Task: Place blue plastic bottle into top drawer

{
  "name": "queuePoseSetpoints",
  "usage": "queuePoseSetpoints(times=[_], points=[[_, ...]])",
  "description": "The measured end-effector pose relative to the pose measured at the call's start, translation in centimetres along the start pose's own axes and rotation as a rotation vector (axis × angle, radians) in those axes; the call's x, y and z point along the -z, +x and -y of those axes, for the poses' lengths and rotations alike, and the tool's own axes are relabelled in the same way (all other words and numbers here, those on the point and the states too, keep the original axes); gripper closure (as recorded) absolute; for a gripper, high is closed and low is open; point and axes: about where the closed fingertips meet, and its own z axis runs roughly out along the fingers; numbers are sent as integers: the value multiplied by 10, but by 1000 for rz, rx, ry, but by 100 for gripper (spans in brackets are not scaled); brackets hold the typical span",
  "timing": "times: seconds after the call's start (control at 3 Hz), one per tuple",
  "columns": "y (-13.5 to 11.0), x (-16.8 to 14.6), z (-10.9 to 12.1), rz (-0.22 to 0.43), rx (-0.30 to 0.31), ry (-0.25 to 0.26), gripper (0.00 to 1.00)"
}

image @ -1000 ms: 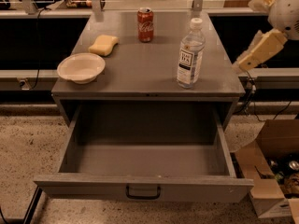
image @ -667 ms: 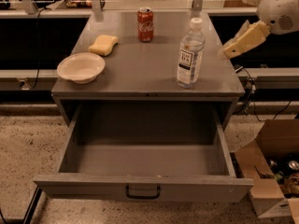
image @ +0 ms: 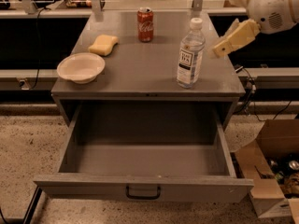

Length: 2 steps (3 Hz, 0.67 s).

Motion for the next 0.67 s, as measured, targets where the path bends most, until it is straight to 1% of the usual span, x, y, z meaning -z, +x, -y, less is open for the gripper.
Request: queuePoseSetpoints(times=[0.33, 0.67], points=[[-29, -23, -19, 65, -92, -62, 0], [-36, -42, -29, 68, -180, -67, 0]])
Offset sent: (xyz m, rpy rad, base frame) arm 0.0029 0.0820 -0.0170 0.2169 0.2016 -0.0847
